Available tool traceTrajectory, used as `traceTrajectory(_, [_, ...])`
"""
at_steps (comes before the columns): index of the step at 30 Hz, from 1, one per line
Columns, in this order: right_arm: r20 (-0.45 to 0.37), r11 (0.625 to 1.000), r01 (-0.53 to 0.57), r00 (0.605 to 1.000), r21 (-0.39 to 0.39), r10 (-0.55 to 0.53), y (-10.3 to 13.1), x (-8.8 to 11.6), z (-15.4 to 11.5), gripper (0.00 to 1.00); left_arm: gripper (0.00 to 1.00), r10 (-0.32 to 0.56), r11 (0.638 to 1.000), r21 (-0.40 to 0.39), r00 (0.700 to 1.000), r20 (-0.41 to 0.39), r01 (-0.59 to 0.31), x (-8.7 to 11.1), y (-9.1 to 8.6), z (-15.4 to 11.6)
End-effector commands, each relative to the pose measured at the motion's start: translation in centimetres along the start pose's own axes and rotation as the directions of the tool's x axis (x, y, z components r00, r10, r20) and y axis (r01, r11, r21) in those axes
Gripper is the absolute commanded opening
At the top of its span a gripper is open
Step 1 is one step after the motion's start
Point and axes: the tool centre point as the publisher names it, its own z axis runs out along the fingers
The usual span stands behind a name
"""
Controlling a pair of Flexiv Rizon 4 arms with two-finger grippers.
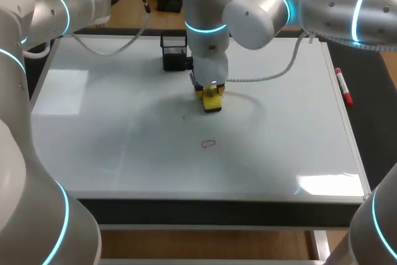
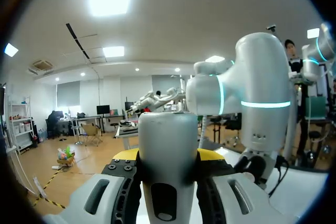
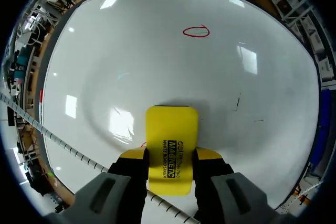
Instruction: Pick up the inspection probe, press it on each red-marked spot on the whiteboard one by one, put down the probe, pick up the eraser, and wipe off all the red marks.
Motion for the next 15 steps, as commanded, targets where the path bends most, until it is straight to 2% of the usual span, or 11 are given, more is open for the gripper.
traceTrajectory(1, [-0.002, 1.000, -0.012, 1.000, -0.008, 0.012, -0.2, 0.9, 0.4, 0.00, 0.00, -0.001, 1.000, 0.007, 0.995, -0.102, 0.002, -0.7, 0.2, -0.3])
traceTrajectory(15, [-0.011, 0.993, -0.114, 0.993, -0.022, 0.114, 0.8, 5.6, 1.2, 0.00, 0.00, -0.001, 1.000, 0.007, 0.995, -0.102, 0.002, -0.7, 0.2, -0.3])
